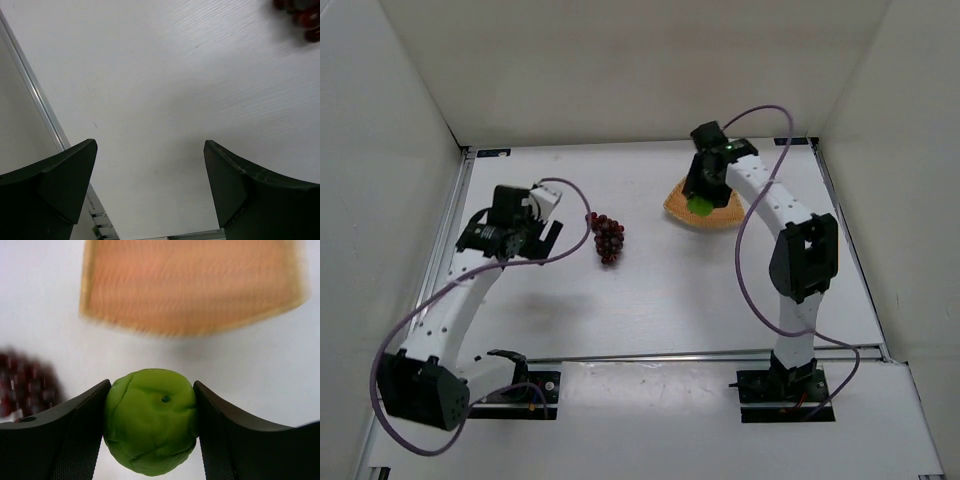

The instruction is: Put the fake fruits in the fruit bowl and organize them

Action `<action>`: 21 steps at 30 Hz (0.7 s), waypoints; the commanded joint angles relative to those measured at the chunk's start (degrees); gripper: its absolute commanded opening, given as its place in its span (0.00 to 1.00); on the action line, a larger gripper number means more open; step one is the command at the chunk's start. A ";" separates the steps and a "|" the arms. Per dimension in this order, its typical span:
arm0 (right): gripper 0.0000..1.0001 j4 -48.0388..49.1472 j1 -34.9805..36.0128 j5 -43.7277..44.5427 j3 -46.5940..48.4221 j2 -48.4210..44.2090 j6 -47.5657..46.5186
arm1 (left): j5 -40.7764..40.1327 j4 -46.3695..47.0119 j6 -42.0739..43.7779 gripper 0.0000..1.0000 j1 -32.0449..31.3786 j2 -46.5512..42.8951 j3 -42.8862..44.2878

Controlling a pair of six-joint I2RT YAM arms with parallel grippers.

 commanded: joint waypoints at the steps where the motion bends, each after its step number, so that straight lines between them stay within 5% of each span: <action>1: 0.30 -0.73 -7.49 4.27 6.20 8.15 -2.28 | -3.92 -2.58 0.65 0.99 -7.37 6.83 9.01; 4: 0.34 -1.35 -10.05 1.63 10.09 13.35 -3.60 | -2.55 -4.96 -2.24 0.99 -11.94 14.92 15.26; 7: 0.50 0.31 -10.86 -3.10 12.38 14.70 -5.09 | 2.10 -6.90 -6.10 0.99 -13.89 21.60 20.80; 10: 0.93 0.85 -11.38 -3.12 12.39 14.70 -5.62 | 5.54 -6.90 -8.75 0.99 -15.20 27.49 25.37; 11: 1.00 0.85 -11.99 -3.12 12.39 14.17 -5.63 | 5.55 -6.90 -9.28 0.99 -15.21 29.07 26.61; 21: 1.00 2.78 -13.57 4.08 -2.71 -9.54 -6.86 | 10.12 -9.36 -11.84 0.99 -16.79 43.49 35.84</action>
